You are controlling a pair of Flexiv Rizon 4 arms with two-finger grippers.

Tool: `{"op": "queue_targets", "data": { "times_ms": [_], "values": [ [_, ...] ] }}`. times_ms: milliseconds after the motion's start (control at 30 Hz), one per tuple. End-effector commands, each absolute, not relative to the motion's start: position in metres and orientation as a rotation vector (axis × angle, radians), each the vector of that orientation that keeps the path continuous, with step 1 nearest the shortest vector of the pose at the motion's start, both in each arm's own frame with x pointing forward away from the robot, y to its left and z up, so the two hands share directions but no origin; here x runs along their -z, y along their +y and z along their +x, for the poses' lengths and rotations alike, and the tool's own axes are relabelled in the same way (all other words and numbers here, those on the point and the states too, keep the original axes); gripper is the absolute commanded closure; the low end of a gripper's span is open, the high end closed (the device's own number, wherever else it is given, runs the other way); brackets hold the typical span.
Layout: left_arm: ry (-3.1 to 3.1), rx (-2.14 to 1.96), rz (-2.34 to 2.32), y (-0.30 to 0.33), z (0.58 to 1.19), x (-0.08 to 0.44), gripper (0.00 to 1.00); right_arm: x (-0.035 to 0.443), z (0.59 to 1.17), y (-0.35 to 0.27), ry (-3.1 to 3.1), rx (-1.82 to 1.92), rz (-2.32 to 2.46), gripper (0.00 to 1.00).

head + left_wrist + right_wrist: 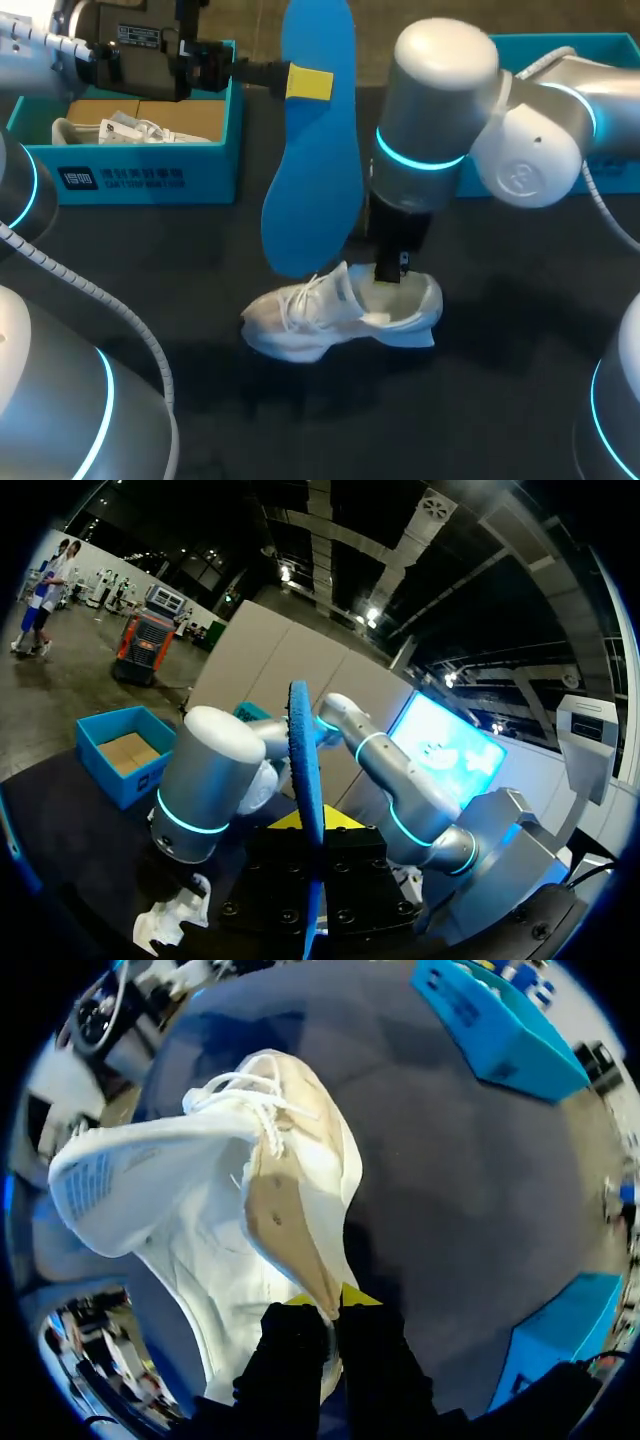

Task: Take the shoe out of the shoebox, open the shoe tongue, remove and reinsert the insole, then place the shoe into the shoebox

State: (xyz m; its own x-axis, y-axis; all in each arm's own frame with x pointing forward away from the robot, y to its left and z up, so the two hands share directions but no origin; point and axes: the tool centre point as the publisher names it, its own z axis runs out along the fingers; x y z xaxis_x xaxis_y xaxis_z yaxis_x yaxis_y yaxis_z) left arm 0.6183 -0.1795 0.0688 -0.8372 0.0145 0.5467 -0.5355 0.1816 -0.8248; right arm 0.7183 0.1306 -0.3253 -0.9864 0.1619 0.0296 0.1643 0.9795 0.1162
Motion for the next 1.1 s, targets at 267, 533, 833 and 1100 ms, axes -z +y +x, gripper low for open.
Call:
{"op": "queue_targets", "data": {
  "times_ms": [267, 533, 833, 1100],
  "values": [
    [-2.031, -1.693, 0.487, -0.18, 0.619, -0.069, 1.0, 0.312, 0.706, 0.101, -2.966, 0.273, -1.256, 1.0],
    [-2.031, -1.693, 0.487, -0.18, 0.619, -0.069, 1.0, 0.315, 0.702, 0.102, -2.992, 0.235, -1.362, 1.0],
    [-2.031, -1.693, 0.487, -0.18, 0.619, -0.069, 1.0, 0.315, 0.702, 0.102, -2.992, 0.235, -1.362, 1.0],
    [-2.031, -1.693, 0.487, -0.18, 0.619, -0.069, 1.0, 0.318, 0.69, 0.085, -2.589, 0.439, -1.64, 1.0]
  ]
}}
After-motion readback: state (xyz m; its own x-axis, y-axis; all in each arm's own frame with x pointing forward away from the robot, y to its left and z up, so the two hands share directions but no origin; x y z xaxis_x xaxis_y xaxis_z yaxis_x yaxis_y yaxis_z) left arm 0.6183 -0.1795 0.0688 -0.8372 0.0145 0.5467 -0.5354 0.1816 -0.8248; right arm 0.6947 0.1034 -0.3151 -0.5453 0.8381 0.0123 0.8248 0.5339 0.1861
